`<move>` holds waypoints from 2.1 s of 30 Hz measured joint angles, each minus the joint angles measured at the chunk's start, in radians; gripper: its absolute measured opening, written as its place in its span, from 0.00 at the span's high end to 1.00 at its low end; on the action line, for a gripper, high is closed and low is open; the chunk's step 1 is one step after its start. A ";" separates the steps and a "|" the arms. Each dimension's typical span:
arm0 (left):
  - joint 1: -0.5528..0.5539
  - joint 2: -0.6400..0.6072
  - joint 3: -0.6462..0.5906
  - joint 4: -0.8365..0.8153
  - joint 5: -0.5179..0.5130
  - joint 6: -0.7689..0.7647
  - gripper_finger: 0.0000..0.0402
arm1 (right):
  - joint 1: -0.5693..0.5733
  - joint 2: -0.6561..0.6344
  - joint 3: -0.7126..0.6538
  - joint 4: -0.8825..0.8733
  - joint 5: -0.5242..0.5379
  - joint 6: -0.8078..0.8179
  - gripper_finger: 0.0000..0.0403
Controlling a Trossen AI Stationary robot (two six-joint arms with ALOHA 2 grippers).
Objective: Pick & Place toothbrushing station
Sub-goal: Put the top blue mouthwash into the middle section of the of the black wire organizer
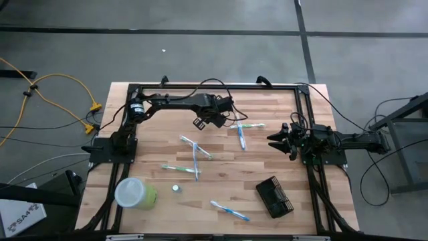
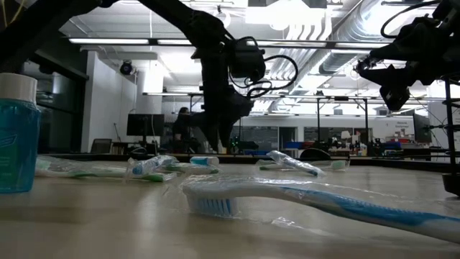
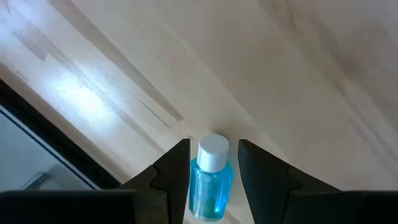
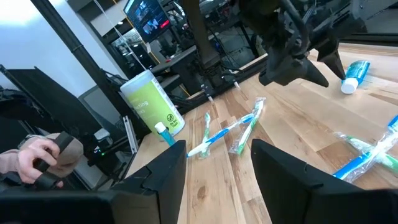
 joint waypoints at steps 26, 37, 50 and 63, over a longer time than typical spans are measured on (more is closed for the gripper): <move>-0.051 0.041 0.006 -0.029 -0.102 -0.105 0.68 | 0.000 0.000 0.000 0.000 0.000 0.000 0.57; -0.031 0.051 0.006 -0.028 -0.107 -0.105 0.68 | 0.000 0.000 0.000 0.000 0.000 0.000 0.57; -0.018 0.051 0.006 -0.013 -0.086 -0.062 0.55 | 0.000 0.000 0.000 0.000 0.000 0.000 0.57; -0.015 0.073 0.005 -0.032 -0.090 -0.053 0.48 | 0.000 0.000 0.000 0.000 0.000 0.000 0.57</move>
